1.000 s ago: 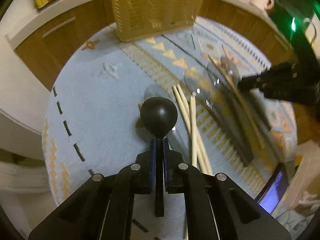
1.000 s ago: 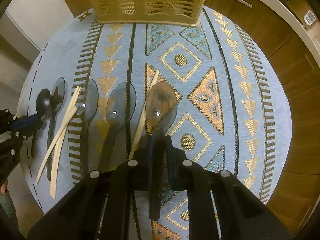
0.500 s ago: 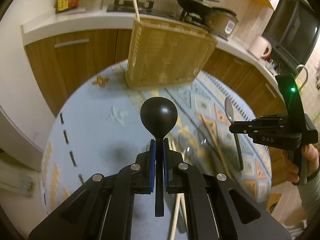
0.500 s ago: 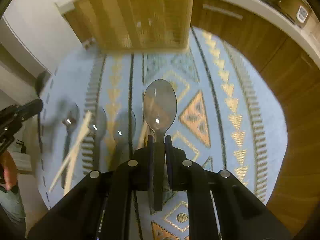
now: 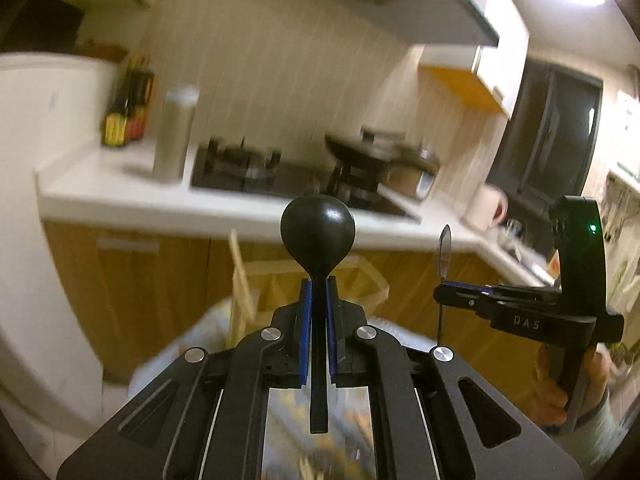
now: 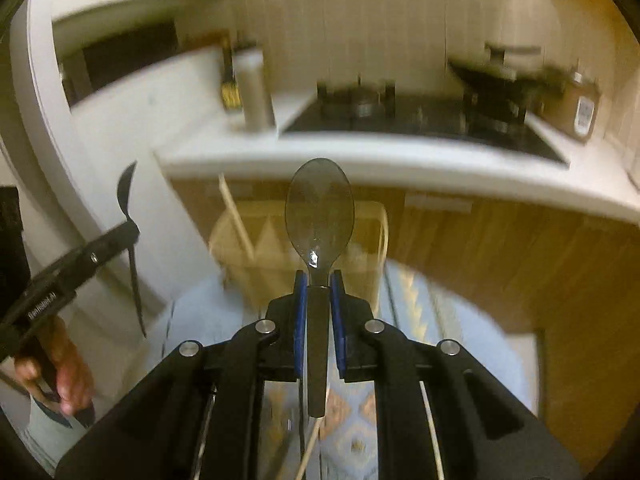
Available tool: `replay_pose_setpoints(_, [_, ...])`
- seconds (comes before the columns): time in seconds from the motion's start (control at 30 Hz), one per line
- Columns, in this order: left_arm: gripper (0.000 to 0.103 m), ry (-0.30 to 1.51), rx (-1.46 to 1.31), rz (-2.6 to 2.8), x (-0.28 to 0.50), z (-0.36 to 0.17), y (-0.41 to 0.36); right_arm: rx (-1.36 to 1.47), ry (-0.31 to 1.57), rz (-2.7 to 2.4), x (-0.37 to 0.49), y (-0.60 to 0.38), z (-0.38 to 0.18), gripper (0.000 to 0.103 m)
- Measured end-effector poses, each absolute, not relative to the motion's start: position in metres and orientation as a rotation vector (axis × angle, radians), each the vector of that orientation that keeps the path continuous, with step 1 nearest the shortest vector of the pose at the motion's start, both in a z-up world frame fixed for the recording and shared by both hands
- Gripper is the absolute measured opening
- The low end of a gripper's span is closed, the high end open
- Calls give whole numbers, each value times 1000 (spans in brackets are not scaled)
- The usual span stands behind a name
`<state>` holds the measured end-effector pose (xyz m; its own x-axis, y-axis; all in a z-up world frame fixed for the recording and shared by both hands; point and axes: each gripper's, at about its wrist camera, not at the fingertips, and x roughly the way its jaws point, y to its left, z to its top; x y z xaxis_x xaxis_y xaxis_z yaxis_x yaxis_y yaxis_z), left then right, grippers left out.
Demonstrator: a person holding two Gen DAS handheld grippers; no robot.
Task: Organize utensils
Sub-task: 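Carry the ladle with the left tool while the right tool carries the spoon to the caddy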
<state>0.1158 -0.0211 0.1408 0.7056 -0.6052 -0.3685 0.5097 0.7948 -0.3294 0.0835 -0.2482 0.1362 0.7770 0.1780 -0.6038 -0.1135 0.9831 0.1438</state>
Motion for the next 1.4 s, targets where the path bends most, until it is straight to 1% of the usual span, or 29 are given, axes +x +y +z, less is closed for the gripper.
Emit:
replay_pose_setpoints(0.1, [5, 406, -240, -634, 128, 156, -27, 89, 550, 122, 96, -254, 165, 10])
replay_pose_setpoints(0.23, [5, 329, -258, -607, 150, 164, -35, 65, 434, 74, 112, -257, 186, 10])
replay_pose_setpoints(0.33, [5, 311, -262, -579, 168, 157, -40, 61, 366, 86, 127, -256, 185, 10])
replay_pose_setpoints(0.47, [5, 329, -295, -538, 195, 134, -40, 61, 290, 103, 140, -262, 163, 10])
replay_pose_setpoints(0.57, [5, 329, -325, -503, 205, 117, -39, 55, 289, 94, 151, -261, 145, 10])
replay_pose_setpoints(0.8, [5, 253, -309, -414, 206, 94, -51, 88, 310, 83, 171, -265, 107, 10])
replay_pose_setpoints(1.0, [5, 228, -280, -371, 205, 83, -58, 67, 321, 83, 172, -259, 94, 10])
replay_pose_setpoints(1.23, [5, 243, -282, -387, 203, 71, -58, 66, 341, 85, 169, -258, 83, 10])
replay_pose_setpoints(1.27, [5, 240, -278, -379, 201, 70, -56, 67, 342, 90, 168, -258, 82, 10])
replay_pose_setpoints(1.33, [12, 244, -277, -373, 198, 70, -54, 75, 363, 123, 166, -260, 82, 10])
replay_pose_setpoints(1.4, [14, 256, -294, -384, 196, 72, -49, 87, 367, 125, 162, -262, 84, 10])
